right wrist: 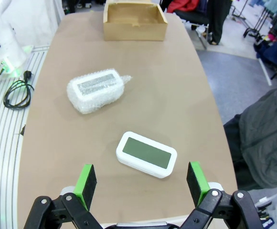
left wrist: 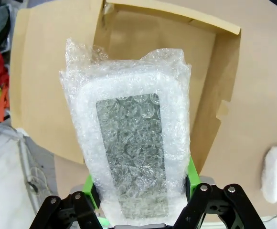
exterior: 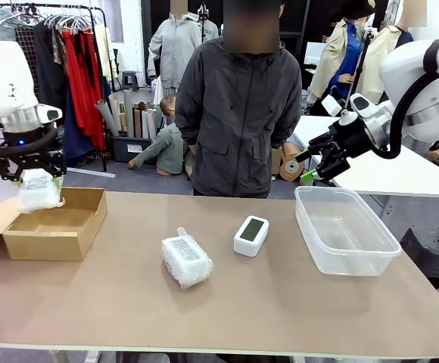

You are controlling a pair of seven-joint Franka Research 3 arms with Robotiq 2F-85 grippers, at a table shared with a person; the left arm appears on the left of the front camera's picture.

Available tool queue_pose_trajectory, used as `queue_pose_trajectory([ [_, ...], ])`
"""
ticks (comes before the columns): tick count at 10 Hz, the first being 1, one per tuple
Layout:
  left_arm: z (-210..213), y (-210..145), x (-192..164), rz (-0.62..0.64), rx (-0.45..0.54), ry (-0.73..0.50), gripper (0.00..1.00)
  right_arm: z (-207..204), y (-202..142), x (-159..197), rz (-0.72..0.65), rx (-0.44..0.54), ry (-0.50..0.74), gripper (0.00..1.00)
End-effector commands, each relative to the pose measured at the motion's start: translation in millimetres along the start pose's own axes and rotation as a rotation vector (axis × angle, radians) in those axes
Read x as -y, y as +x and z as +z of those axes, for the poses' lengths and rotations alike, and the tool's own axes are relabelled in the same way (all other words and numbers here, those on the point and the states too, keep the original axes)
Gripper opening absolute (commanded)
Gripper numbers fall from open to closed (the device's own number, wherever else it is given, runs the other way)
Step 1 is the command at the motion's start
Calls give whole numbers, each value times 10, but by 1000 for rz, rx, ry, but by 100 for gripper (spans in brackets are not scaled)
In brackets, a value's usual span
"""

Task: Separate and place wrapped and unwrapped clocks.
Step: If the picked Digital clock is wrapped, place it in the Package Box ; if not, place it in the Organizing box.

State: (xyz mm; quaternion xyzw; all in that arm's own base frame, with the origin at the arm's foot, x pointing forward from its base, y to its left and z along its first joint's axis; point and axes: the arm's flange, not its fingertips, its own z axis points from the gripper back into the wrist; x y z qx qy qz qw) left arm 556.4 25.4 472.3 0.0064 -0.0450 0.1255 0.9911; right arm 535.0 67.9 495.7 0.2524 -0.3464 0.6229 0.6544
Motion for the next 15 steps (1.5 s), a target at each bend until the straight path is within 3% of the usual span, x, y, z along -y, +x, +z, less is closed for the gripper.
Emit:
queue_pose_trajectory([
  [1,-113,105,30,-81,59,54,0,15,7,-5,8,-4,-8,100],
  [2,-195,116,43,-96,94,122,0,15,7,-5,8,-4,-8,100],
  [7,-572,189,110,-172,25,170,0,15,7,-5,8,-4,-8,100],
  [12,-821,206,168,-228,54,271,0,15,7,-5,8,-4,-8,100],
  [15,-977,235,189,-241,30,254,0,15,7,-5,8,-4,-8,100],
])
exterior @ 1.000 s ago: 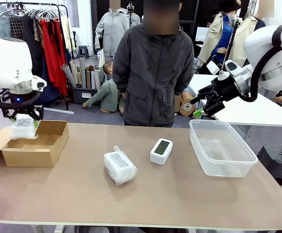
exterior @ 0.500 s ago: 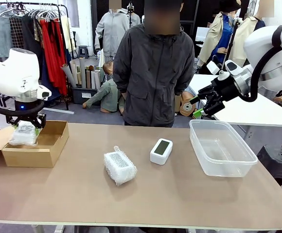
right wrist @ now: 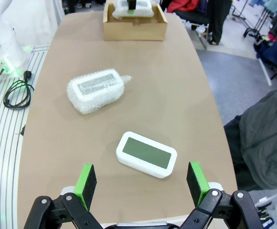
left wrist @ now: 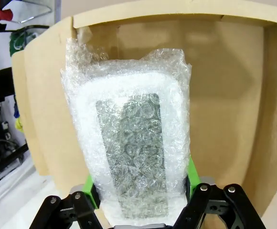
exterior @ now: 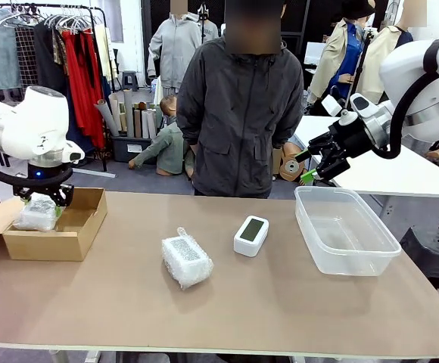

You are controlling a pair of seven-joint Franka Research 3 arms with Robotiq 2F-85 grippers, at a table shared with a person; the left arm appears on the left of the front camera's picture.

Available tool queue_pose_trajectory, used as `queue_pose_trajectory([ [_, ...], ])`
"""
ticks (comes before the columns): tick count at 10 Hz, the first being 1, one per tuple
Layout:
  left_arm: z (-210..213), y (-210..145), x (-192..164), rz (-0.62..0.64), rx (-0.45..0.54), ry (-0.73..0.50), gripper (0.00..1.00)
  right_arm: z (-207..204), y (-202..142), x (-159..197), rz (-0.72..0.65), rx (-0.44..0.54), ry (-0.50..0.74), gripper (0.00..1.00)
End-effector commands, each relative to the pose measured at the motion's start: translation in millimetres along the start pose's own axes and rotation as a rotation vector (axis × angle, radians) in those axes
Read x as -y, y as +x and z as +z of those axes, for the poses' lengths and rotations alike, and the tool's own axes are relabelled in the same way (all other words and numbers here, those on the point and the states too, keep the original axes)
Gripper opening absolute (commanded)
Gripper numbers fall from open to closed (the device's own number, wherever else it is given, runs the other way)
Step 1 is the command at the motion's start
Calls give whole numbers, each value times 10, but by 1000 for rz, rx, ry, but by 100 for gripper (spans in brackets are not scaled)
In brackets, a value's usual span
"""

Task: Separate and place wrapped and unwrapped clocks.
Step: If the picked Digital clock is wrapped, place it in the Package Box ; if not, place it in the Organizing box.

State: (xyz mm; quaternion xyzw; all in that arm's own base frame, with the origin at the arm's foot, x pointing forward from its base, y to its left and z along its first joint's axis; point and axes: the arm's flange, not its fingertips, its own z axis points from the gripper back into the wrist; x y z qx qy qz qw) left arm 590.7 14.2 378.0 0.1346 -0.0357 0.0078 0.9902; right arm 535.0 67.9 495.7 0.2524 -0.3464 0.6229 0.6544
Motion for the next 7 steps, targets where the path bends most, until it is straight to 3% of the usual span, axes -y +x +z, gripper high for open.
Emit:
queue_pose_trajectory([
  [1,-42,30,19,3,11,8,0,15,7,-5,8,-4,-8,100],
  [5,-147,43,94,-10,-2,39,6,15,7,-5,8,-4,-8,100],
  [7,-164,46,101,-10,-4,44,44,15,7,-5,8,-4,-8,100],
])
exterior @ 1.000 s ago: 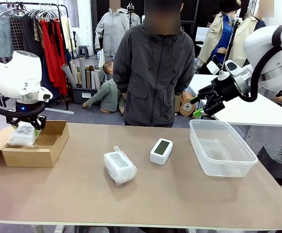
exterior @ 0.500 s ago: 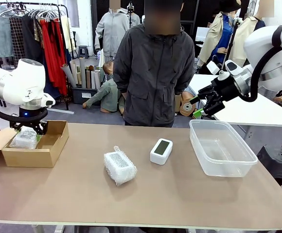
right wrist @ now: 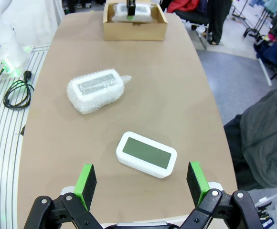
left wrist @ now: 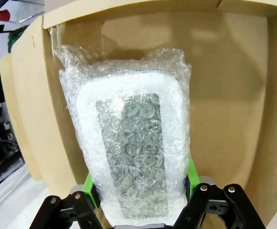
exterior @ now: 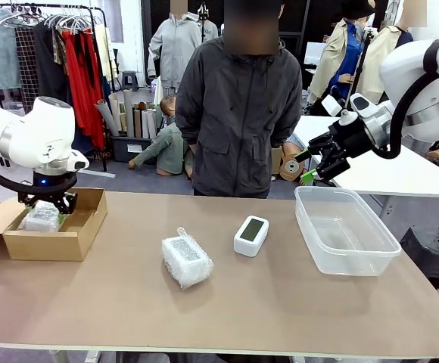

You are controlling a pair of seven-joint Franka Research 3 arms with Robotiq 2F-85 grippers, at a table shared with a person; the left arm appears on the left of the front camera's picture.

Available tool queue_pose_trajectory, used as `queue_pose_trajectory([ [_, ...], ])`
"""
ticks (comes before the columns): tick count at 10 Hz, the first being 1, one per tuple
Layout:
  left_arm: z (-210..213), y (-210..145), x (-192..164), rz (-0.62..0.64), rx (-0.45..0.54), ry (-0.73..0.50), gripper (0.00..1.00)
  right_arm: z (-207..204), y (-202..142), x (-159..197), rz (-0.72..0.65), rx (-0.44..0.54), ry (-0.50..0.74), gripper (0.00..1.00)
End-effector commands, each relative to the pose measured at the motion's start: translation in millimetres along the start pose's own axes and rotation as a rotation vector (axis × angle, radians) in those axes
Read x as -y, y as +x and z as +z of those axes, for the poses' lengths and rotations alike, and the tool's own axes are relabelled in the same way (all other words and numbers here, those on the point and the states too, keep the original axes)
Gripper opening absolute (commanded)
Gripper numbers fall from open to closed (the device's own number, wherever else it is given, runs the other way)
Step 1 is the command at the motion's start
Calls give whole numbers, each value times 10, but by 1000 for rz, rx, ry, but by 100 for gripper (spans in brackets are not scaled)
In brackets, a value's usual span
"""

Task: Separate and place wrapped and unwrapped clocks.
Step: If the picked Digital clock is wrapped, place it in the Package Box ; if not, place it in the Organizing box.

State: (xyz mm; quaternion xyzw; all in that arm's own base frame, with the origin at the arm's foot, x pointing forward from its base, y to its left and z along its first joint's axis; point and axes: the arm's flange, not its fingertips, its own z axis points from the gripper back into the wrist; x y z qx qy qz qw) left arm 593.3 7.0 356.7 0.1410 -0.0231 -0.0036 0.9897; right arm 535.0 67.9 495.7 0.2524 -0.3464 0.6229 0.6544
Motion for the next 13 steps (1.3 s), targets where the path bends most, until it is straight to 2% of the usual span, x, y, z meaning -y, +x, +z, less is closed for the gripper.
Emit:
queue_pose_trajectory([
  [1,23,29,-21,20,19,34,63,15,7,-5,8,-4,-8,100],
  [3,27,23,-33,21,23,36,100,15,7,-5,8,-4,-8,100],
  [9,319,-19,-29,25,80,5,100,15,7,-5,8,-4,-8,100],
  [11,509,-56,-19,11,86,-53,100,15,7,-5,8,-4,-8,100],
  [13,558,-36,11,-39,71,-61,100,15,7,-5,8,-4,-8,100],
])
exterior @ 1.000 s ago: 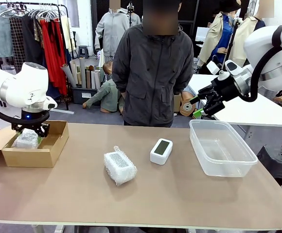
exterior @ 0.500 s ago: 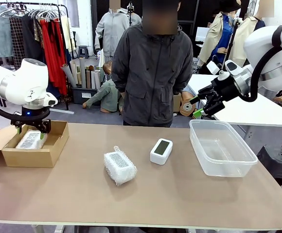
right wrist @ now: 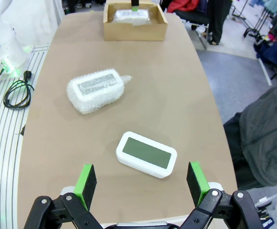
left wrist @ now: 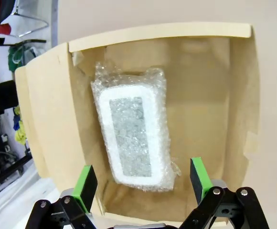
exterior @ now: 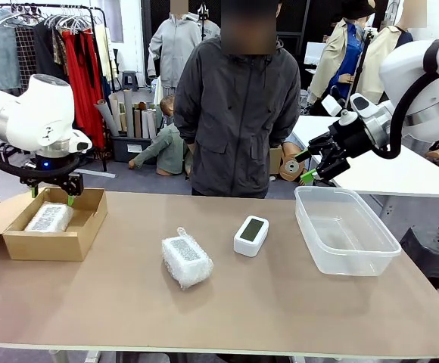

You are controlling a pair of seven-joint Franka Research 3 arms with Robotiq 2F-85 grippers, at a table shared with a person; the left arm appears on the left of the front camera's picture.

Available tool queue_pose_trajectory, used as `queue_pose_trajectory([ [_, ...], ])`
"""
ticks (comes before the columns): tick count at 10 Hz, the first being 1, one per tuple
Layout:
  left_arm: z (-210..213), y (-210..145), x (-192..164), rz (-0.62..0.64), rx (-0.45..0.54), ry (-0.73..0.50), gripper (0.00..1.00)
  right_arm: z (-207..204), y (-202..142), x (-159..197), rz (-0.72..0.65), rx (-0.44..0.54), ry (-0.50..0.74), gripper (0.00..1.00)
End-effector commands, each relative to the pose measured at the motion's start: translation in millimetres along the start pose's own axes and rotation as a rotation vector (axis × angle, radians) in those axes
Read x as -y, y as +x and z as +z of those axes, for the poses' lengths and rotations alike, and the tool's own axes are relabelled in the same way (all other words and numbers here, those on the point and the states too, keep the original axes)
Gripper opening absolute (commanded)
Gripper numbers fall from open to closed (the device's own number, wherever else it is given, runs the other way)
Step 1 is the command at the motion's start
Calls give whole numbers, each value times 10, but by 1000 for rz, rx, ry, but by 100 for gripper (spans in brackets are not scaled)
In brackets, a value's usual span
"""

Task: Separate and place wrapped and unwrapped clocks.
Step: If the picked Digital clock is wrapped, place it in the Package Box ; if not, place it in the Organizing box.

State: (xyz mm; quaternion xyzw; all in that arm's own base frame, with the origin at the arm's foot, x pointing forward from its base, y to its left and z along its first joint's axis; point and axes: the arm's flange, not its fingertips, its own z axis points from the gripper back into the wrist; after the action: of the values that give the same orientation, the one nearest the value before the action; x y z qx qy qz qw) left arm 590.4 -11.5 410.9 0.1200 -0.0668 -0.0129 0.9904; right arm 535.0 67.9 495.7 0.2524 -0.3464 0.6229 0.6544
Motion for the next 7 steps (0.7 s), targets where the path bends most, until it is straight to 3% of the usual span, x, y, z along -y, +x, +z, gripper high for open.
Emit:
queue_pose_trajectory([
  [1,-35,4,-25,16,-1,11,100,15,7,-5,8,-4,-8,100],
  [7,-35,4,-25,16,-1,11,100,15,7,-5,8,-4,-8,100],
])
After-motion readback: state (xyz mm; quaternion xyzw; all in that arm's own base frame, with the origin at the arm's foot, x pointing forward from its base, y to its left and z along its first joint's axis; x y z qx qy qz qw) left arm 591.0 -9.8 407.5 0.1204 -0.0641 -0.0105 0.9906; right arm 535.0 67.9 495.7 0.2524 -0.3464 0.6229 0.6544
